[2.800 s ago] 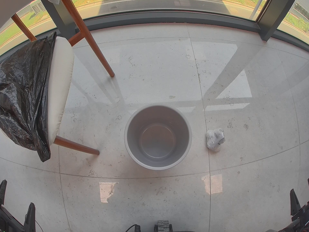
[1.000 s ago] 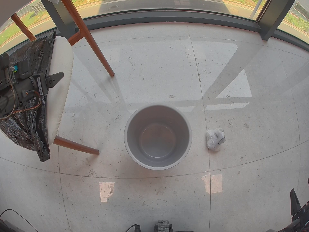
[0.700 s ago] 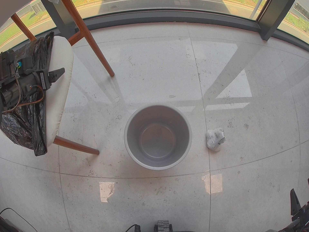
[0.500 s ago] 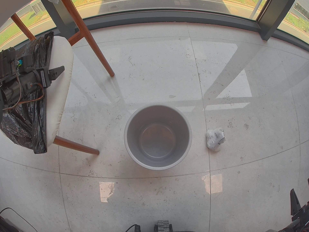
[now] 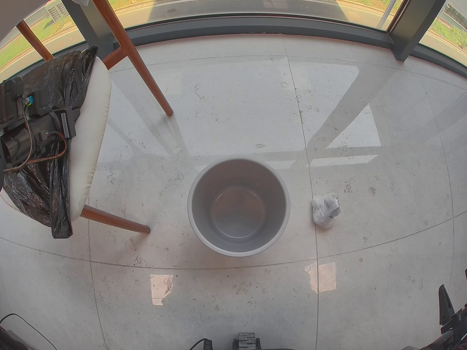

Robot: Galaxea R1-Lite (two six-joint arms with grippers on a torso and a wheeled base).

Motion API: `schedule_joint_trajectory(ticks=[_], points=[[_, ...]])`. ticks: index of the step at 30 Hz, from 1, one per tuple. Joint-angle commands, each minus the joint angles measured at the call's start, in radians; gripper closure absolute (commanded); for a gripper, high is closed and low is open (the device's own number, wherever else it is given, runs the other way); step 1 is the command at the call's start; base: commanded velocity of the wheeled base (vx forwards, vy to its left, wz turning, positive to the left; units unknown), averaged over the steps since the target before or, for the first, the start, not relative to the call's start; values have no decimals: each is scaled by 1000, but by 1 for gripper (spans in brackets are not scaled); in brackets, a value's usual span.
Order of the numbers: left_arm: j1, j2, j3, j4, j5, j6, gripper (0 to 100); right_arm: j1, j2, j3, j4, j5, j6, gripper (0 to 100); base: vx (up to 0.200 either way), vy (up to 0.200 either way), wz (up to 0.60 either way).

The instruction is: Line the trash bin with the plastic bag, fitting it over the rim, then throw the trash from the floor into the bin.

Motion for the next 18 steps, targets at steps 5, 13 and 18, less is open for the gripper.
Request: schedule_joint_trajectory(ticks=[5,13,18], points=[[-7,-34,50,19,-3,-1,100,0,-4,18,0,0,-1,0,0,0,0],[-64,-92,33,74,-20,-47,100,0,-4,18,0,0,0,0,0,0,0],[-41,-98,21,128,-144,-216,100,0,-4,18,0,0,0,0,0,0,0]])
